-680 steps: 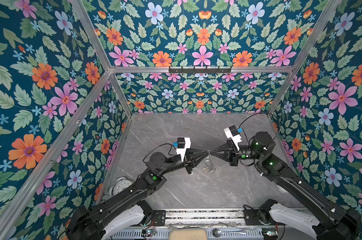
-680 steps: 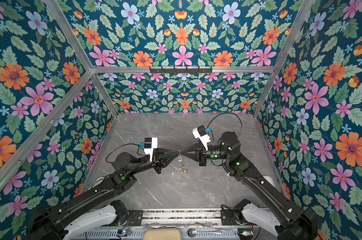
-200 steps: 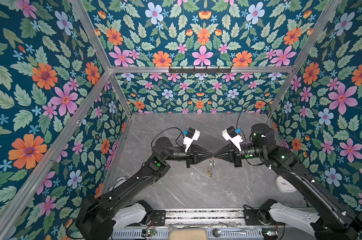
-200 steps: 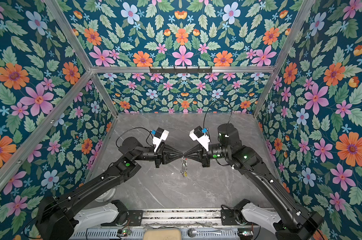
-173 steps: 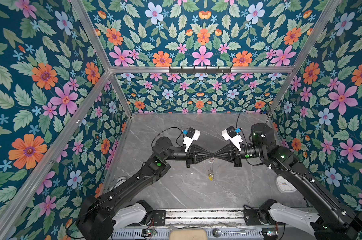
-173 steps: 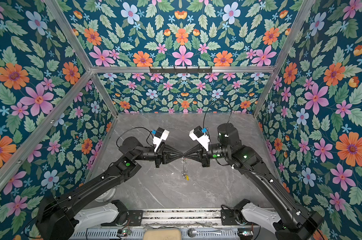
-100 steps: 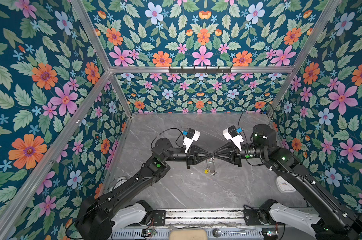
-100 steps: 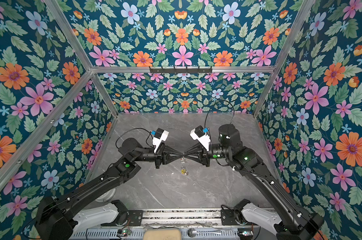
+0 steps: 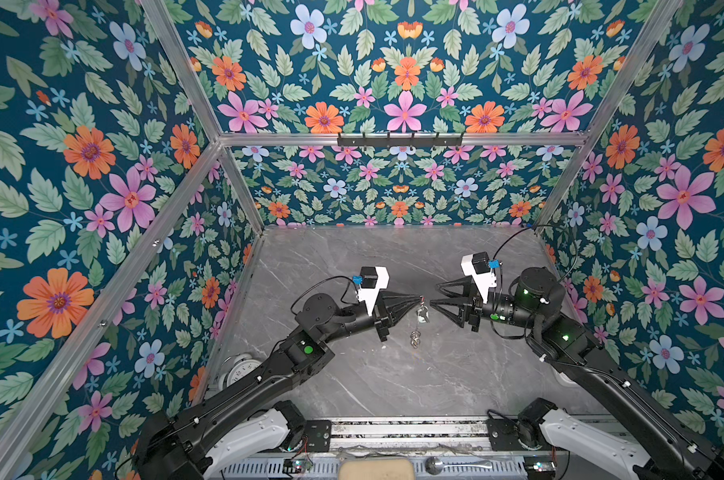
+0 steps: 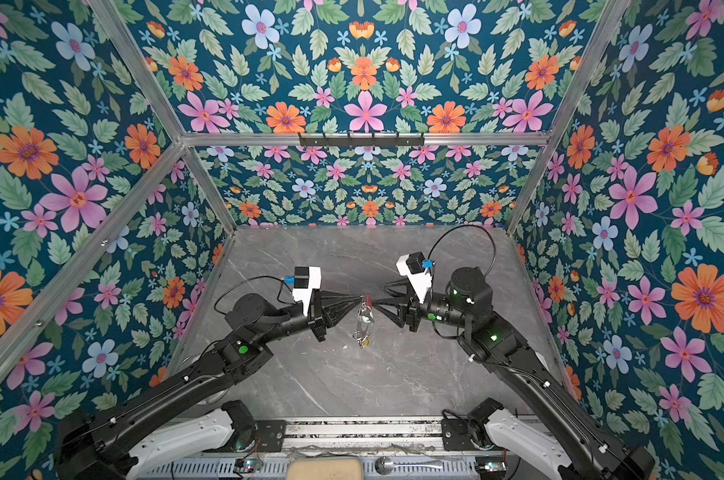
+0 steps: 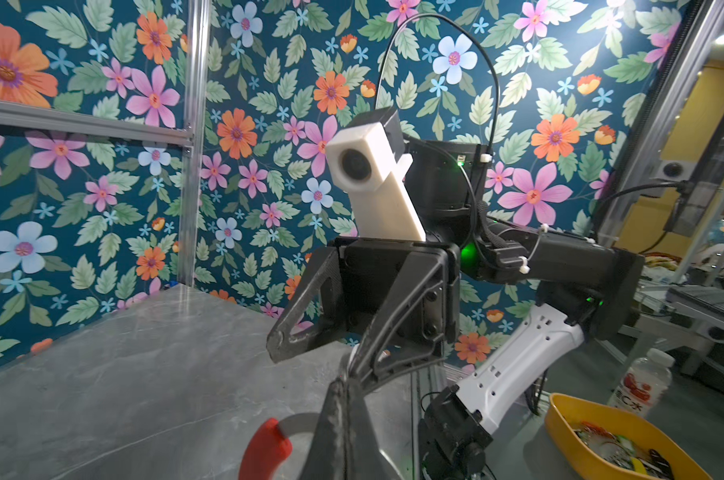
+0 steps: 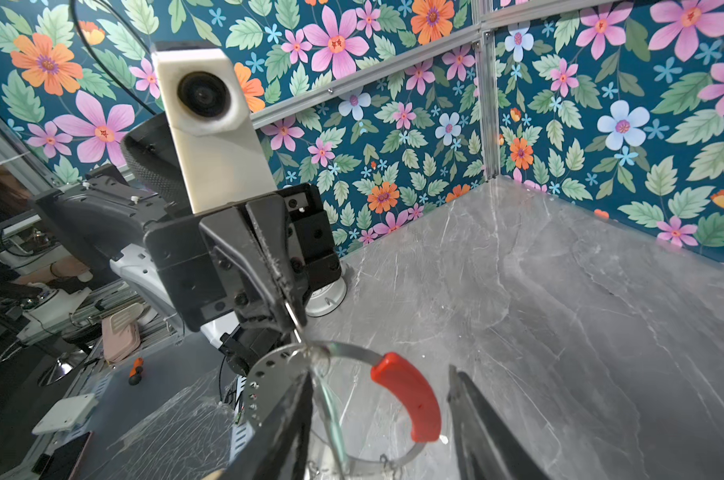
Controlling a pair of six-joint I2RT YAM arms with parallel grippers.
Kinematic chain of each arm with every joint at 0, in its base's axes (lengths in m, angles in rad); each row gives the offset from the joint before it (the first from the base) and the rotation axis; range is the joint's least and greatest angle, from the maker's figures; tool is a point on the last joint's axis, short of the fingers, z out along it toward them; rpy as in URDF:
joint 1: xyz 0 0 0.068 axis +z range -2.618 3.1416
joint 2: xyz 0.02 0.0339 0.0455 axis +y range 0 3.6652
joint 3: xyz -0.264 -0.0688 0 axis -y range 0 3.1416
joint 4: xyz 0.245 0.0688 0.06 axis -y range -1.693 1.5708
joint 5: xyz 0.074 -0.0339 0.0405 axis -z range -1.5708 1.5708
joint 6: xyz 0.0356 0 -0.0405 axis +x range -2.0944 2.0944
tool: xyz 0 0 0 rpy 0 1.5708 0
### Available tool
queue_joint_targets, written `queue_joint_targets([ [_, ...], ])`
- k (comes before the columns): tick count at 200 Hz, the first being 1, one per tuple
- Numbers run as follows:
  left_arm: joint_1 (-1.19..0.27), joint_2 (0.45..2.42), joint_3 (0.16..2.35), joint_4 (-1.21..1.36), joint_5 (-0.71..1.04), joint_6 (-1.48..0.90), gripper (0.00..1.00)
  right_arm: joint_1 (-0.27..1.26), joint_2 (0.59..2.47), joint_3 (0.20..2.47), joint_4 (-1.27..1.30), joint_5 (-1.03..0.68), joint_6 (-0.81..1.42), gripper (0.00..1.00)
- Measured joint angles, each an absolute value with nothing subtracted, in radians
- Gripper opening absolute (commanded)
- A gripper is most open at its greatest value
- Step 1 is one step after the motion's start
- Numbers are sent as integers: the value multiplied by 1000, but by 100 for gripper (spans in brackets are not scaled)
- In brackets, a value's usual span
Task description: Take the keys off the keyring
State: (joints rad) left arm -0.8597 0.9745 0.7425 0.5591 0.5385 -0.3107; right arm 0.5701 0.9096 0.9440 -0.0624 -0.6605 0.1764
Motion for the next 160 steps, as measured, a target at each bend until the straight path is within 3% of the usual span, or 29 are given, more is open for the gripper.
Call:
queue_joint_targets([
  [55, -876, 971, 717, 581, 469, -259, 0, 589, 911, 902, -3, -679, 205, 59],
  [160, -880, 969, 682, 680, 437, -256, 0, 612, 909, 876, 1, -691, 179, 58],
])
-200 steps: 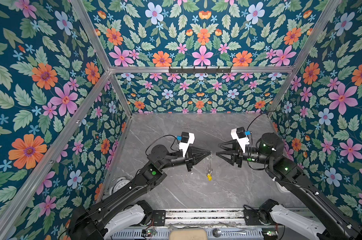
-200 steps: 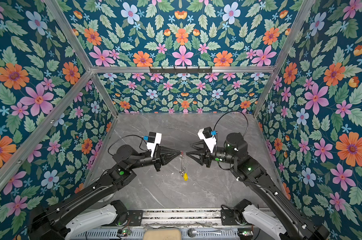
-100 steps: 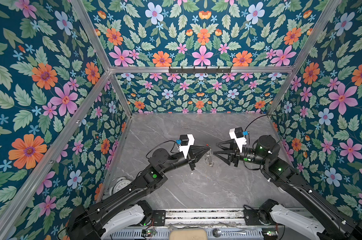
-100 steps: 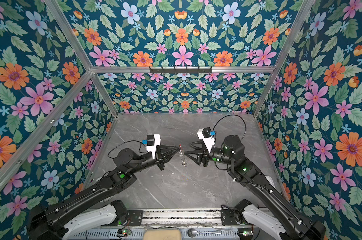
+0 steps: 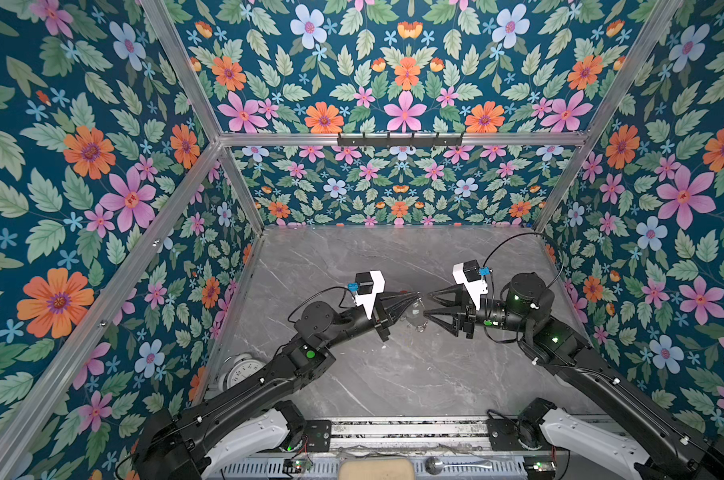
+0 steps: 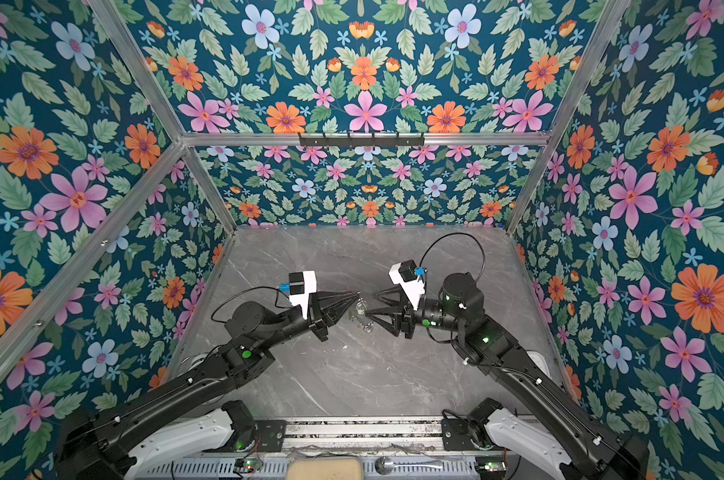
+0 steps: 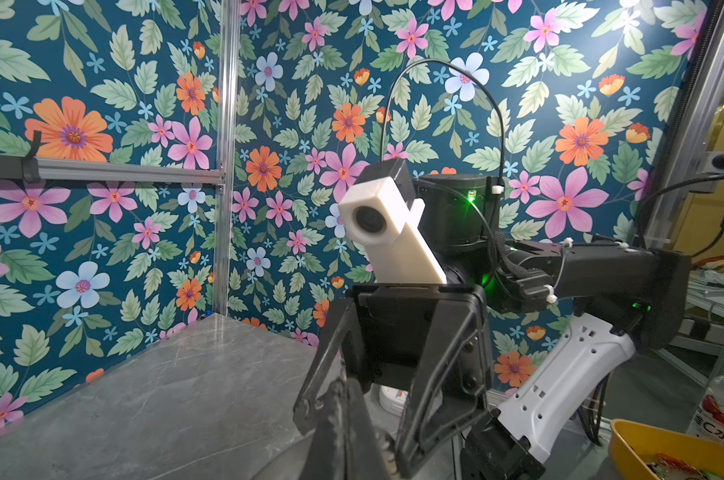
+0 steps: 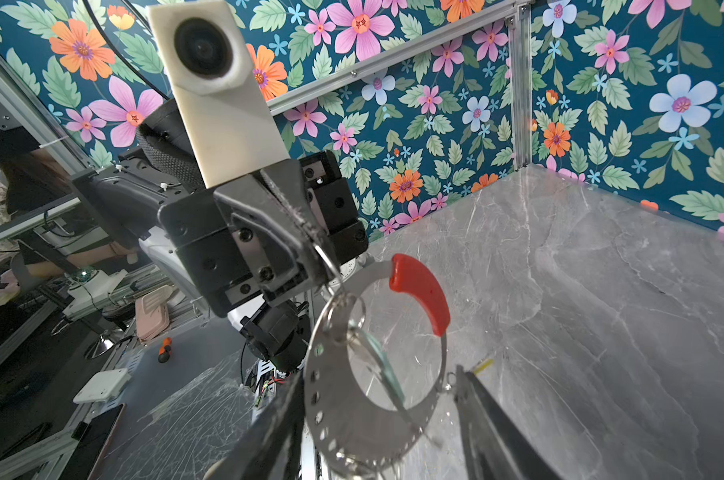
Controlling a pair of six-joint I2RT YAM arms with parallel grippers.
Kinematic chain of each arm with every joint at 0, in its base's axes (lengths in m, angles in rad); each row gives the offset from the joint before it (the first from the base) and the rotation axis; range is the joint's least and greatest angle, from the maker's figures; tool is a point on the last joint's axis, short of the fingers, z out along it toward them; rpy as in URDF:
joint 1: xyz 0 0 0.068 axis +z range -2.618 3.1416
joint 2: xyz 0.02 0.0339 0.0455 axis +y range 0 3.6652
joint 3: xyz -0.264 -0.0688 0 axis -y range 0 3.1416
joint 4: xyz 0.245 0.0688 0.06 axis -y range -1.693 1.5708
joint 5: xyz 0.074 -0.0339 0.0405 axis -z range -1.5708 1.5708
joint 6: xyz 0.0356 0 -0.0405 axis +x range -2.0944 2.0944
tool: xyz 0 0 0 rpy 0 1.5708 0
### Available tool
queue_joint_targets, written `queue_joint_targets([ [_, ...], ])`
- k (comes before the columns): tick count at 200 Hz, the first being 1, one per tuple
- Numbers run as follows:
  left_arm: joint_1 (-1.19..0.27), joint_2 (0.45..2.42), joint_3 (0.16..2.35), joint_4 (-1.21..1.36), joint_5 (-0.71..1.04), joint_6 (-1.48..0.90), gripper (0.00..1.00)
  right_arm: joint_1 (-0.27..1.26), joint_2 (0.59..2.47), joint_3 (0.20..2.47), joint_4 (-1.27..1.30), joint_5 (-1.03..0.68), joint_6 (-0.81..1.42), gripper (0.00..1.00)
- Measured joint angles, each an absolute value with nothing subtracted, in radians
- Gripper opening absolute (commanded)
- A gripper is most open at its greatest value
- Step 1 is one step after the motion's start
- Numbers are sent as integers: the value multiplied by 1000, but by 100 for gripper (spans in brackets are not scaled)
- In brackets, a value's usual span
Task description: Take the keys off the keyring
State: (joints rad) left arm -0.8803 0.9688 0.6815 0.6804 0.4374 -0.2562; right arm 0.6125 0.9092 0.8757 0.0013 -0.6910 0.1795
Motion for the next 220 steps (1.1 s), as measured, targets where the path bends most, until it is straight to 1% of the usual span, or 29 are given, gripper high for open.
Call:
queue_joint_targets([
  [24, -907, 965, 681, 675, 339, -225, 0, 614, 880, 853, 1, -636, 176, 59],
  [61, -965, 966, 680, 672, 119, -142, 0, 614, 833, 814, 2, -543, 177, 58],
  [86, -992, 973, 666, 682, -15, -88, 0, 614, 817, 808, 3, -510, 180, 58],
  [109, -1006, 988, 655, 701, -105, -45, 0, 613, 807, 801, 4, -483, 180, 58],
  [133, -1016, 1007, 655, 718, -155, -19, 0, 613, 804, 799, 4, -467, 181, 58],
  [220, -1031, 1018, 655, 752, -179, 28, 0, 614, 803, 797, 3, -460, 184, 58],
])
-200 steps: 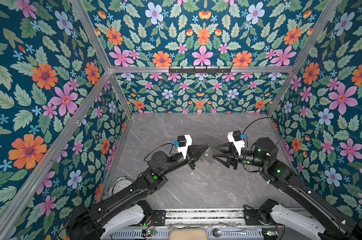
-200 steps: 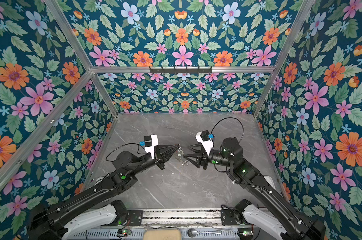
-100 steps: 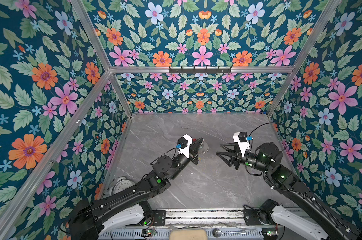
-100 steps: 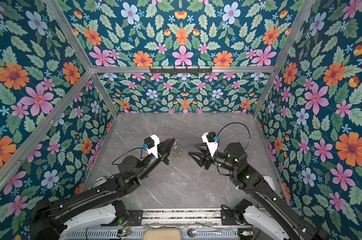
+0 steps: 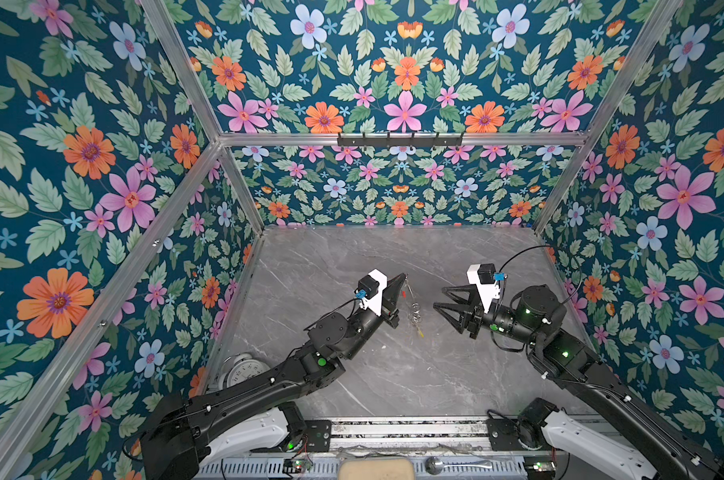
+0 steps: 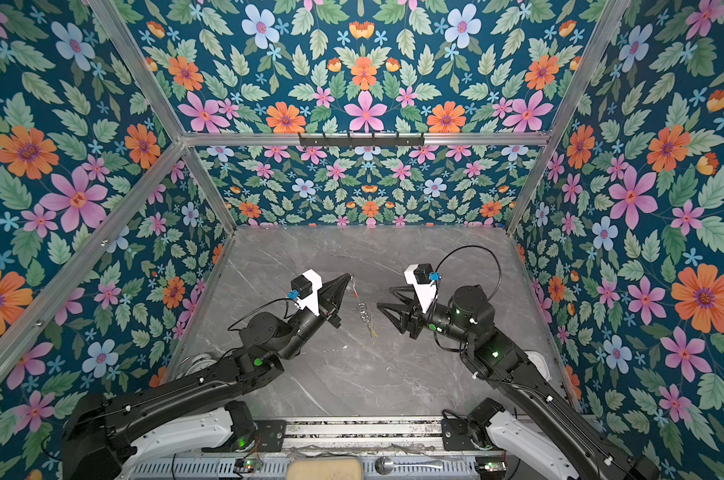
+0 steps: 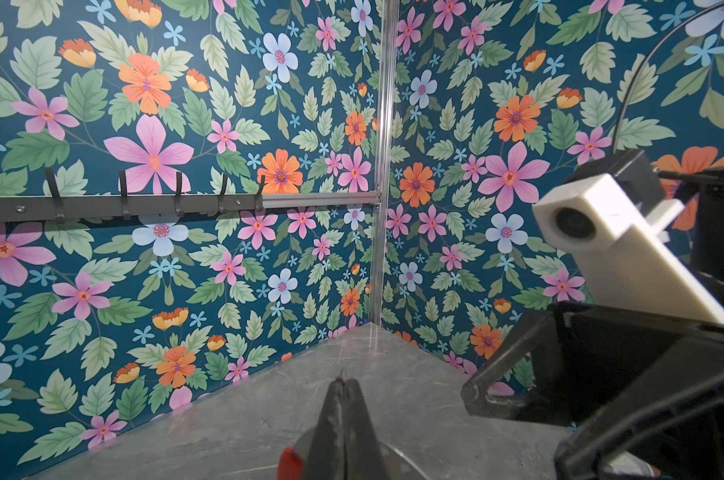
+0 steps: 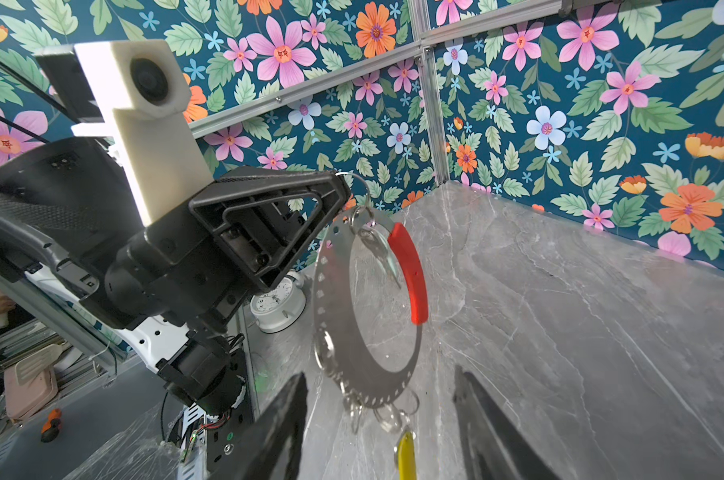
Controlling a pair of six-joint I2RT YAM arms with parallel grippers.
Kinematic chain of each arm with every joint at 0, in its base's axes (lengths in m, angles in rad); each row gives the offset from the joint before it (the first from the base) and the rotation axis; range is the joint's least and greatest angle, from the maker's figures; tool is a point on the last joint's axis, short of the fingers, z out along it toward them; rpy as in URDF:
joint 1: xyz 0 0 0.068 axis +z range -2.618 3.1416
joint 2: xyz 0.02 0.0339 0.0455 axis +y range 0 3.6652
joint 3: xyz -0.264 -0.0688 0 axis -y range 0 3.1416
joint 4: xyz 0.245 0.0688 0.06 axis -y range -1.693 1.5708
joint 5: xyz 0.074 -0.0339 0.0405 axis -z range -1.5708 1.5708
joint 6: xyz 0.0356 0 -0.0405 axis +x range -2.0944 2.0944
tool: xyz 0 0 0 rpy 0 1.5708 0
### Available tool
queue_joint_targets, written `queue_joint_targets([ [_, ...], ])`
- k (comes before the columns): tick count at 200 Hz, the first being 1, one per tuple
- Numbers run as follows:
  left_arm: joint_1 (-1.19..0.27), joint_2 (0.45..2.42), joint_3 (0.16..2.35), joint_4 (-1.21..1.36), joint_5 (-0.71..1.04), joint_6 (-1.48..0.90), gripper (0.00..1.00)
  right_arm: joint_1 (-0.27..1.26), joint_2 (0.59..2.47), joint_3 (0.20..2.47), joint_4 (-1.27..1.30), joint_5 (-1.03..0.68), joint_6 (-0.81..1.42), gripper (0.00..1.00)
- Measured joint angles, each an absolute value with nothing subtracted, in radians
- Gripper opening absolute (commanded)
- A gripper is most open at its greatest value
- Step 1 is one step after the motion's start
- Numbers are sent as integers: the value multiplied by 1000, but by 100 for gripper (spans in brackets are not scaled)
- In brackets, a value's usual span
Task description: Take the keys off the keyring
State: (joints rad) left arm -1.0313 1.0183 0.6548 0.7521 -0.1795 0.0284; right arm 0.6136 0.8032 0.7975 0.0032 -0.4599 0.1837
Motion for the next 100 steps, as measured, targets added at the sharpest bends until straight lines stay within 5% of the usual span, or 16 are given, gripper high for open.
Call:
queue_joint_targets([
  [100, -1023, 947, 638, 727, 4, 1, 0, 614, 863, 896, -59, -479, 175, 54],
])
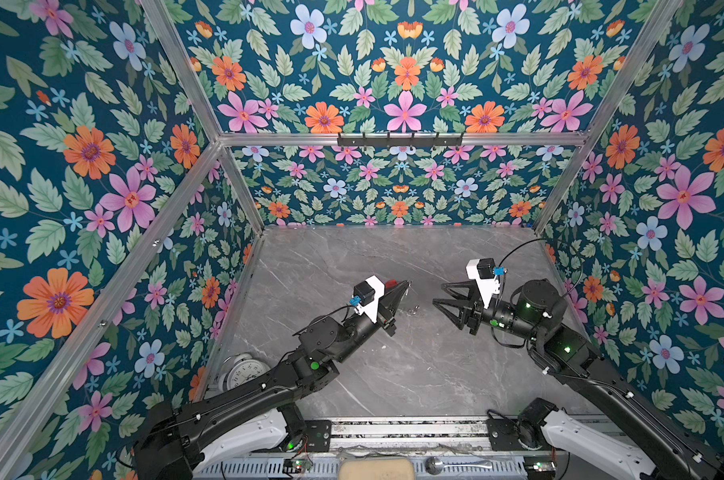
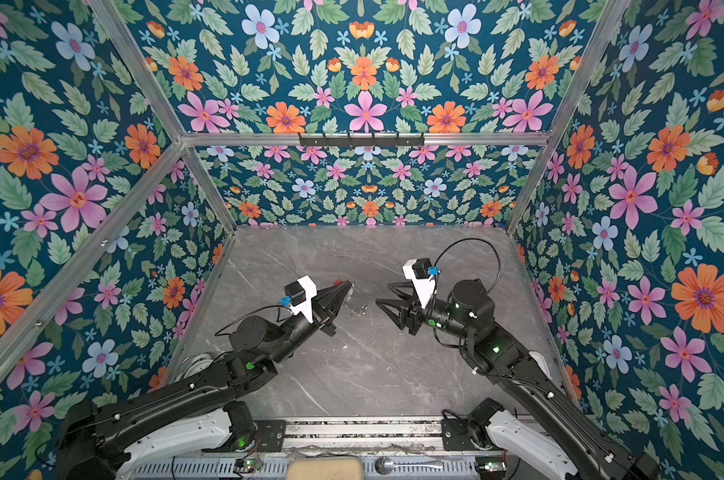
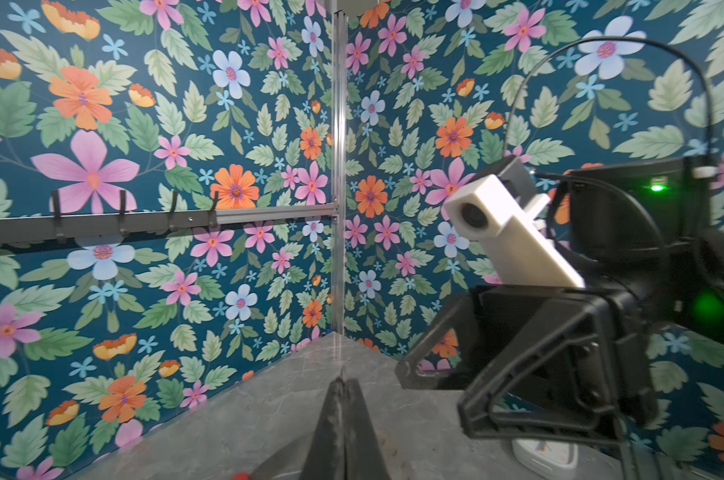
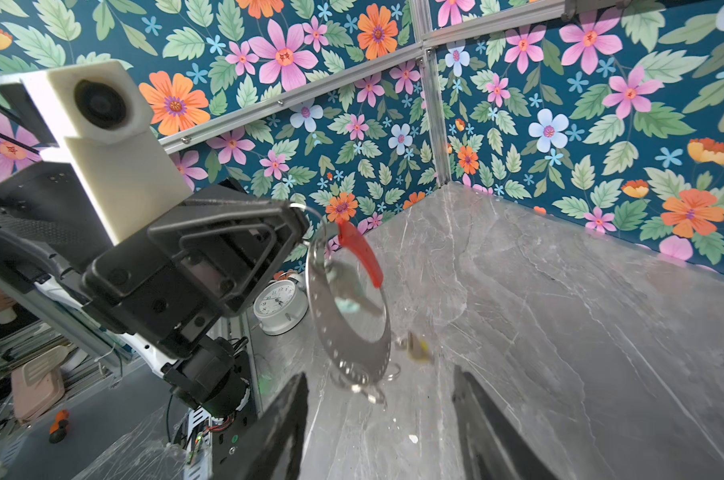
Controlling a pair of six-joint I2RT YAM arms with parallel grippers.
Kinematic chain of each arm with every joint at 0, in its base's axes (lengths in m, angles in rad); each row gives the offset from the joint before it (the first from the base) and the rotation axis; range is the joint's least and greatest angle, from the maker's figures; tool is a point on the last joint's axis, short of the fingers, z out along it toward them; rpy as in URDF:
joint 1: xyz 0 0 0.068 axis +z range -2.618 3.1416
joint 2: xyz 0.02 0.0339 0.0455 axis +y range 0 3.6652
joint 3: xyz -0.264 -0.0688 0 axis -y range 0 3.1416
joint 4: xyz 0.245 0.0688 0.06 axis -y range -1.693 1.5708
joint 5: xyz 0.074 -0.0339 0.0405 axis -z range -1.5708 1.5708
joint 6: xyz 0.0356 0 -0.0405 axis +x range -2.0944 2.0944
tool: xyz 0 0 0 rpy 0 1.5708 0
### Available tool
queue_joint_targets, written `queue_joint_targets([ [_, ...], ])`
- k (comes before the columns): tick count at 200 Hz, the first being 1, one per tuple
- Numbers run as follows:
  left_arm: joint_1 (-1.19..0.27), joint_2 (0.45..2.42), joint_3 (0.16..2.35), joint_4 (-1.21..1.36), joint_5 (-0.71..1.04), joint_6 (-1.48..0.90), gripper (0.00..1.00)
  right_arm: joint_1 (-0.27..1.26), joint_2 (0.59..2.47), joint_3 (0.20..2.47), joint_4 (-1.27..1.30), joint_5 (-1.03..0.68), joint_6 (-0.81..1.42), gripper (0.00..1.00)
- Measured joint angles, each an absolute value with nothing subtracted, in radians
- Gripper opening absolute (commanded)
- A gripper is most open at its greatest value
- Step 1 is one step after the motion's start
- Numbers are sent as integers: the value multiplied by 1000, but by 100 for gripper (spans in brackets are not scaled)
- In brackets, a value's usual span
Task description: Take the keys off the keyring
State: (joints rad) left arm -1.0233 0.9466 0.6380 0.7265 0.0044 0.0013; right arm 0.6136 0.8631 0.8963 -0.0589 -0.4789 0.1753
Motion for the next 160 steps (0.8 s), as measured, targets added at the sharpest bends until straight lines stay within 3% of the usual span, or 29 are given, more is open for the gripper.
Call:
queue_joint_targets([
  [44, -1017, 908, 638, 694, 131, -46, 0, 614, 928, 953, -114, -577, 143, 54],
  [133, -1005, 916, 638, 680, 212, -80, 0, 635, 970, 966, -107, -735, 141, 55],
  [160, -1002, 918, 638, 680, 233, -88, 0, 648, 982, 971, -107, -741, 128, 44],
])
